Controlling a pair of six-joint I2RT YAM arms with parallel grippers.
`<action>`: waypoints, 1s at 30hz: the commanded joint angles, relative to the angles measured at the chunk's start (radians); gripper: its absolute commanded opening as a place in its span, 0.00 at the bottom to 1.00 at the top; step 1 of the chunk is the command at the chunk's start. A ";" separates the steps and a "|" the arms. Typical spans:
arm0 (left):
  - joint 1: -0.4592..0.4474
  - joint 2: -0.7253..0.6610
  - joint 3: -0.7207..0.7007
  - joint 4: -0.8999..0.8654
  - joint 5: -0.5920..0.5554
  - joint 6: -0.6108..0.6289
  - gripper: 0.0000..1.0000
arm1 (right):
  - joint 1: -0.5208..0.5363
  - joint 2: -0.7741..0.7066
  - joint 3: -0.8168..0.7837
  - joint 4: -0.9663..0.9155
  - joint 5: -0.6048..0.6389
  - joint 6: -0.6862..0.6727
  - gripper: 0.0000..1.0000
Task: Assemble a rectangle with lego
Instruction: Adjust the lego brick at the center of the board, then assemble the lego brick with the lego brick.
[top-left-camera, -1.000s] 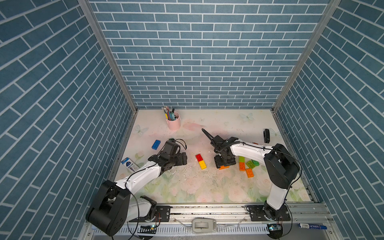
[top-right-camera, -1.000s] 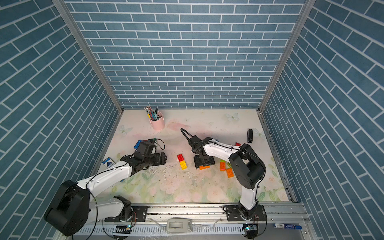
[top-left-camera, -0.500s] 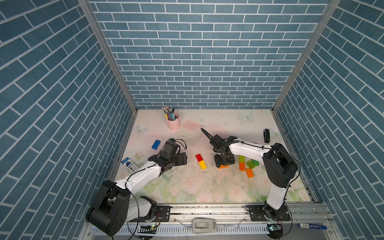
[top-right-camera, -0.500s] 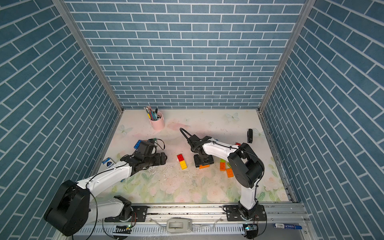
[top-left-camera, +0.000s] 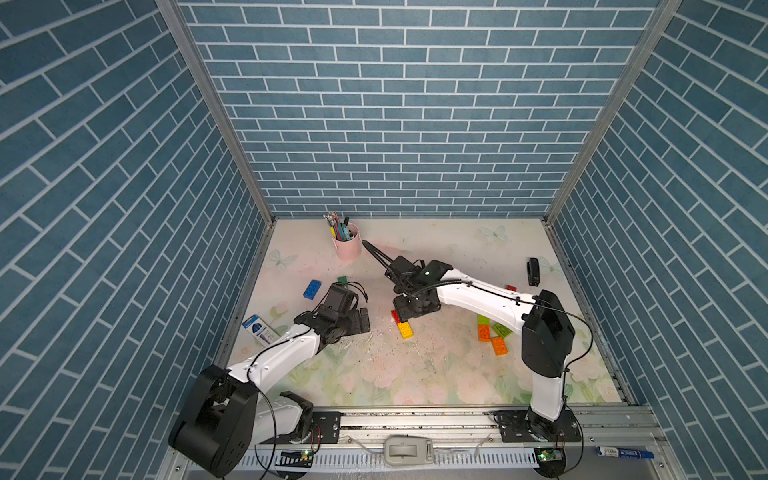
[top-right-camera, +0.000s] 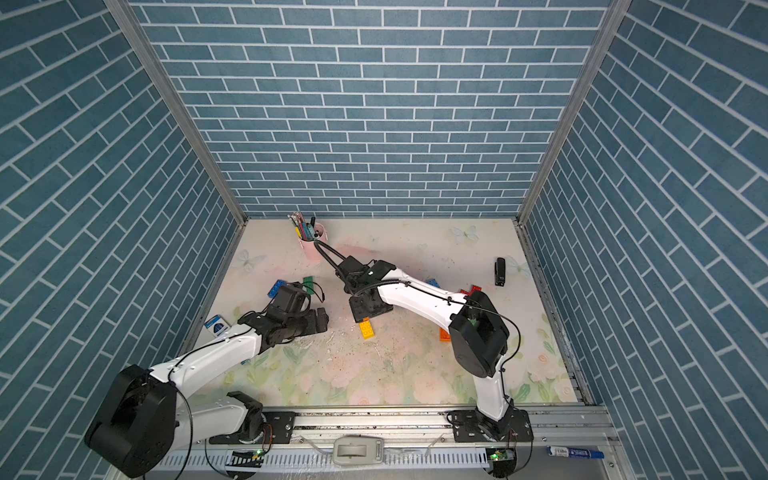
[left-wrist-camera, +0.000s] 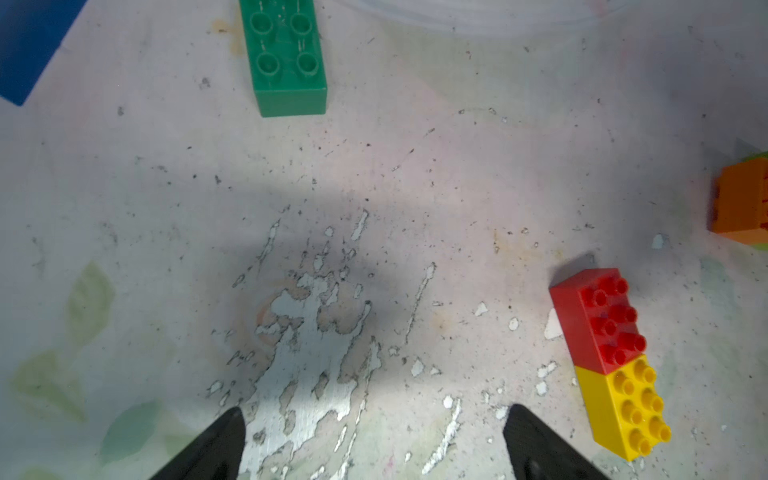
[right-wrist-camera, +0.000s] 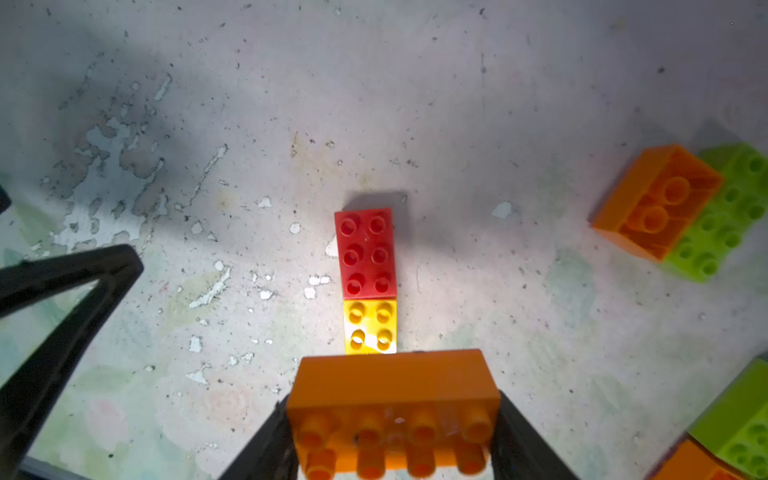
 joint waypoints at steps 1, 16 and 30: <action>0.013 -0.041 -0.030 -0.037 -0.027 -0.002 0.99 | -0.007 0.061 0.038 -0.043 0.003 -0.024 0.40; 0.046 -0.062 -0.059 0.007 0.001 0.019 0.99 | -0.009 0.130 0.054 -0.029 -0.018 -0.074 0.30; 0.046 -0.057 -0.064 0.025 0.014 0.022 0.98 | -0.024 0.146 0.068 -0.025 -0.021 -0.095 0.28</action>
